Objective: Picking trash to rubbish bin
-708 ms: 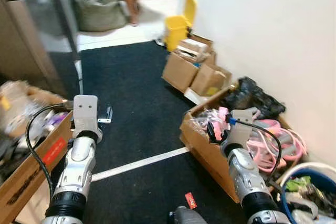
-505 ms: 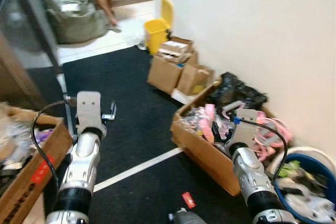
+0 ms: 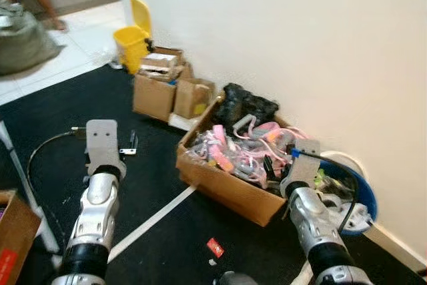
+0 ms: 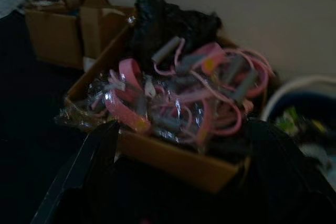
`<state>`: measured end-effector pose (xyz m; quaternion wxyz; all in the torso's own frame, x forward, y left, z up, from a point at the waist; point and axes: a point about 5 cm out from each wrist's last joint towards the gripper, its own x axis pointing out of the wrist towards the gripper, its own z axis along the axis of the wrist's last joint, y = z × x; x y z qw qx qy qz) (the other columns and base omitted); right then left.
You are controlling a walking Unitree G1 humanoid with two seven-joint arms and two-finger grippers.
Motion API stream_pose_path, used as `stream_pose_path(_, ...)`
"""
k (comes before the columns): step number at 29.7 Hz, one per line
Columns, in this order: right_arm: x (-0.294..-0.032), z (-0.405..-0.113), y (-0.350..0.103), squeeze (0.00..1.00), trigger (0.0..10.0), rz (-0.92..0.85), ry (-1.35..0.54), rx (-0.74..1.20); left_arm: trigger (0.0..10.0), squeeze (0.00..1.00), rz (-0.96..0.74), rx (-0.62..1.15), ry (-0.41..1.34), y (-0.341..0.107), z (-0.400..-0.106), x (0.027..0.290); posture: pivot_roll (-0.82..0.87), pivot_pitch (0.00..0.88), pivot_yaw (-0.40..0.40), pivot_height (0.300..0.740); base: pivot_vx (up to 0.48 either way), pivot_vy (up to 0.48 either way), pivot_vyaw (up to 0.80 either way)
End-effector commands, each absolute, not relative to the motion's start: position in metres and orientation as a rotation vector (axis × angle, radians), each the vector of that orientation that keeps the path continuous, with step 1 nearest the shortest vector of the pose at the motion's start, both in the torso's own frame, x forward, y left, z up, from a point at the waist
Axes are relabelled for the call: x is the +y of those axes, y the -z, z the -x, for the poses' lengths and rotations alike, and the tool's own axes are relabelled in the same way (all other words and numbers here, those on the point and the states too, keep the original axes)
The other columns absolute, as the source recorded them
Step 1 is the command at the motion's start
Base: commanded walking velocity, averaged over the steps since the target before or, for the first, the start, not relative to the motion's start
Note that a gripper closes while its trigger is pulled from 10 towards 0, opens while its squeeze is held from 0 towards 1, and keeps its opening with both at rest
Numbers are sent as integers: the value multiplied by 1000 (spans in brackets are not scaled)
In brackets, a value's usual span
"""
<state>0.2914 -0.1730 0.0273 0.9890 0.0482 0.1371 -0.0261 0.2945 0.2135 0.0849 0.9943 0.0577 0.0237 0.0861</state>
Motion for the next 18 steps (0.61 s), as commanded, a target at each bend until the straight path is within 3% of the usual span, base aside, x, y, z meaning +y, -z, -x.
stream_pose_path(1, -173, -290, -25, 0, 10000, -95, 53, 292, 10000, 0, -124, 60, -175, -82, -294, 213, 15, 11, -21, 740, 0, 0, -800)
stream_pose_path(10, -191, -291, -28, 0, 10000, -74, 97, 289, 10000, 0, -119, 75, -99, -75, -296, 186, -26, 12, -10, 740, 0, 0, -800)
stream_pose_path(18, -186, -292, -31, 0, 10000, -90, 101, 283, 10000, 0, -112, 76, -126, -74, -295, 189, -24, 18, -25, 740, 0, 0, -800)
